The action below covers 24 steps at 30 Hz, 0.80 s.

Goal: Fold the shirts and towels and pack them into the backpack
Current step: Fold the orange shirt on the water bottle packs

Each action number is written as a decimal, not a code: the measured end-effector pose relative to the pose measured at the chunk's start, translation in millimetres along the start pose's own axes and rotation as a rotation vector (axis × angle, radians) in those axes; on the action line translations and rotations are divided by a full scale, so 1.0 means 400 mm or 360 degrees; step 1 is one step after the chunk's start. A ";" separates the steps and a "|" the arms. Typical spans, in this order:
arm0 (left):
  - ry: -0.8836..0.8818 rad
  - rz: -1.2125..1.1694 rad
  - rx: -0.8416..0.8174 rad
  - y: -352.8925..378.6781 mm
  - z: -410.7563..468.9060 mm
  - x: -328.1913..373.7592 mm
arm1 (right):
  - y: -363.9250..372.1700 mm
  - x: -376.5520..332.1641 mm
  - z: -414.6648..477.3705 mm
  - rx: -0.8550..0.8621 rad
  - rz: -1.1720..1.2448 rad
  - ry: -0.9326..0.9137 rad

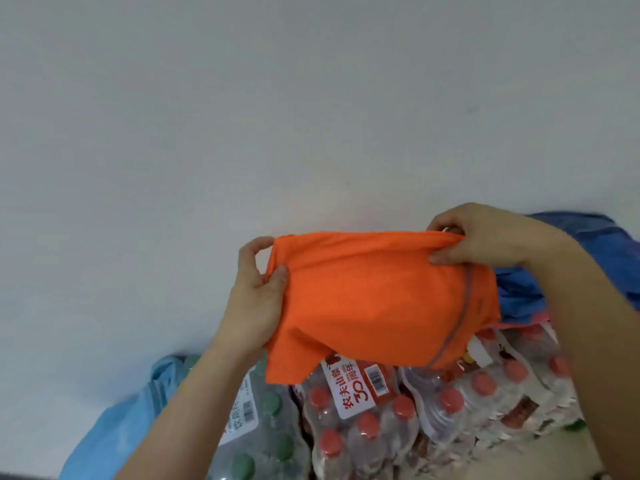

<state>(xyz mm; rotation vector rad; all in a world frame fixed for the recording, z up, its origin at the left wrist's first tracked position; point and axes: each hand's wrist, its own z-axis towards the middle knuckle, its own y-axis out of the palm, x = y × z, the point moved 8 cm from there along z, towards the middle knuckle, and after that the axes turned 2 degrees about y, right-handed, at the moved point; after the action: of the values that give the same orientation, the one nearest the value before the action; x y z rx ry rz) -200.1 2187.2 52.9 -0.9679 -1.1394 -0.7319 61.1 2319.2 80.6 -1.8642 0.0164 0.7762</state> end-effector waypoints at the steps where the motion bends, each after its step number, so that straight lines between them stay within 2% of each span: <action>1: -0.0060 0.0058 0.0067 -0.022 -0.017 -0.063 | 0.028 -0.030 0.044 0.0008 -0.0241 0.0035; 3: -0.0139 0.0294 0.0173 -0.061 -0.054 -0.186 | 0.143 -0.070 0.130 0.0041 -0.0622 0.0078; 5: -0.0238 0.0466 0.0230 -0.087 -0.091 -0.298 | 0.298 -0.097 0.169 0.0140 -0.0792 0.0035; 9: -0.0386 0.0467 0.0326 -0.122 -0.134 -0.422 | 0.567 -0.155 0.138 0.0250 -0.0626 -0.0330; 12: -0.0455 0.0429 0.0207 -0.110 -0.138 -0.437 | 0.692 -0.164 0.102 0.0152 -0.0573 -0.0385; 15: -0.0469 0.0516 -0.0136 -0.070 -0.153 -0.448 | 0.714 -0.144 0.100 0.0150 -0.0595 -0.0438; 17: -0.0452 0.0591 -0.0241 -0.065 -0.158 -0.441 | 0.700 -0.126 0.108 0.0152 -0.0607 -0.0469; 21: -0.0502 0.0492 -0.0129 -0.113 -0.149 -0.419 | 0.677 -0.092 0.136 0.0112 -0.0574 -0.0380; 24: -0.0443 0.0601 -0.0036 -0.171 -0.147 -0.391 | 0.669 -0.092 0.140 0.0135 -0.0556 -0.0299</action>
<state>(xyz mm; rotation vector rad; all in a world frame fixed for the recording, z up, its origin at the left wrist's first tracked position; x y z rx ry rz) -279.2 2105.7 -87.3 -1.2887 -1.1422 -0.3117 -91.6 2237.7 -134.3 -1.6477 -0.3801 0.6901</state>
